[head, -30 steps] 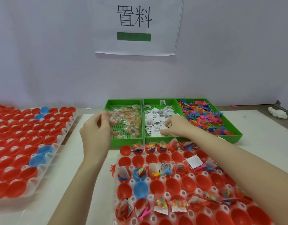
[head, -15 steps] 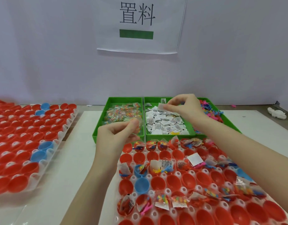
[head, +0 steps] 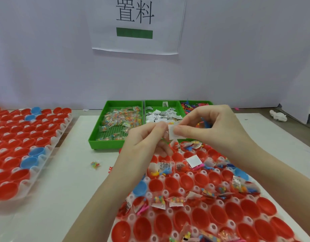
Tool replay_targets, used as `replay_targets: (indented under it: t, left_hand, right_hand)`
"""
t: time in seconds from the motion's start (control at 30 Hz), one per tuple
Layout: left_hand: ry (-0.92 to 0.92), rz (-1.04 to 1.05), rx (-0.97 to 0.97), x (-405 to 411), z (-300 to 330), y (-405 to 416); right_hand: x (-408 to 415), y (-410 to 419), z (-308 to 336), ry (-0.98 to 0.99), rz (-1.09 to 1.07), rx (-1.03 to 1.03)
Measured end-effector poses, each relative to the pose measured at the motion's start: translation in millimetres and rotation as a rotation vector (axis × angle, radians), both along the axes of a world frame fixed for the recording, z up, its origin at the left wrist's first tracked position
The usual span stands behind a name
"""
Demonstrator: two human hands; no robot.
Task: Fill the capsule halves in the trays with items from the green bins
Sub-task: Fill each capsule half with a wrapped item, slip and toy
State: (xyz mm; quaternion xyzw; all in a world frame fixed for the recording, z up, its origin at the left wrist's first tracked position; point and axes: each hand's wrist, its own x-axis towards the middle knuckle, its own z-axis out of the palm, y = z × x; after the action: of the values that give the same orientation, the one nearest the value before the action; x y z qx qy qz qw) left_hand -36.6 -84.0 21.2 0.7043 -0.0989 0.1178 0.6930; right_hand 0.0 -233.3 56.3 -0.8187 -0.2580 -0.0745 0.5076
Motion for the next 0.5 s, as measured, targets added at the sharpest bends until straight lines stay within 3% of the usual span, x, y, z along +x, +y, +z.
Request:
replay_targets:
  t: [0.23, 0.37, 0.5]
  left_hand:
    - [-0.06, 0.105, 0.034, -7.5, -7.8, -21.6]
    - [-0.044, 0.124, 0.037, -12.2, -8.4, -29.0]
    - [-0.012, 0.122, -0.006, -15.7, -8.1, -34.8]
  right_hand:
    - [-19.1, -13.3, -15.7, 0.045, -0.157, 0.08]
    - [-32.7, -21.9, -18.9, 0.141, -0.132, 0.143]
    - [-44.9, -33.7, -19.0, 0.403, -0.034, 0.443]
